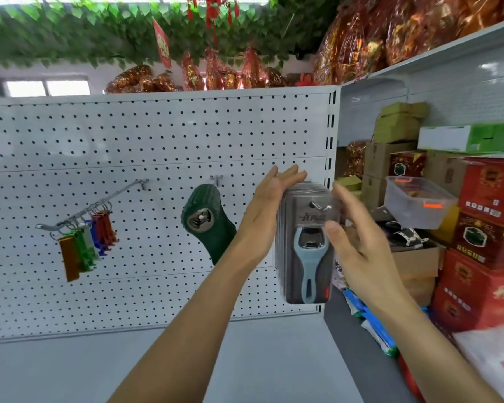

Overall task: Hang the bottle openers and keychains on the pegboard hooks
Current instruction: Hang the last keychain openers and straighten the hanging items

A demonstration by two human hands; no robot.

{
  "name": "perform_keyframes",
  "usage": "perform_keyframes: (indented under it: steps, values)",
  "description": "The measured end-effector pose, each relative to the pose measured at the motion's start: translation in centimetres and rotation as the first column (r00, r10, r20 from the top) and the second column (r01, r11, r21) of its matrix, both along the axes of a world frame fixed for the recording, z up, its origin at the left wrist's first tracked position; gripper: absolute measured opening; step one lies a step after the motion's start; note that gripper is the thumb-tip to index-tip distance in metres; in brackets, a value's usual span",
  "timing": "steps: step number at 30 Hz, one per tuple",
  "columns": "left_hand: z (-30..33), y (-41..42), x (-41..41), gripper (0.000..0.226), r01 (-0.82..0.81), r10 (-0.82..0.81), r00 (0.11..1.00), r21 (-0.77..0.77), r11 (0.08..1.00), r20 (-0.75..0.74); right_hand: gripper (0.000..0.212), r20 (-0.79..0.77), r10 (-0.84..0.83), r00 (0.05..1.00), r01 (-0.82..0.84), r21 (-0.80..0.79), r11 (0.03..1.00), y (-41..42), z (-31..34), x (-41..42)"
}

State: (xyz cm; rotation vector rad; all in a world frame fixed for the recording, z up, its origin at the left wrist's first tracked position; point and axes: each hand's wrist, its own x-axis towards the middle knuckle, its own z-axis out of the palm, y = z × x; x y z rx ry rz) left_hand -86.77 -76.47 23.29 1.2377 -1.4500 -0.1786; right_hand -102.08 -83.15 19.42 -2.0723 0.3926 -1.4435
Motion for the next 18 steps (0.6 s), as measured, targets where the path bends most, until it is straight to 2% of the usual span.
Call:
perform_keyframes:
  steps: [3,7,18]
  values:
    - [-0.5,-1.0,0.1,0.072,-0.001,0.002,0.998,-0.004,1.000,0.066,0.049,0.007,-0.007,1.000,0.008,-0.011,1.000,-0.9,0.0,0.1]
    - [-0.8,-1.7,0.3,0.053,-0.042,0.041,0.999,0.016,0.999,0.024,0.049,0.022,0.005,1.000,-0.004,-0.030,1.000,-1.6,0.1,0.5]
    - [-1.0,-2.5,0.7,0.051,-0.083,0.083,0.997,-0.024,0.996,0.005,0.048,0.023,0.045,0.999,-0.043,-0.052,0.998,-3.1,0.5,1.1]
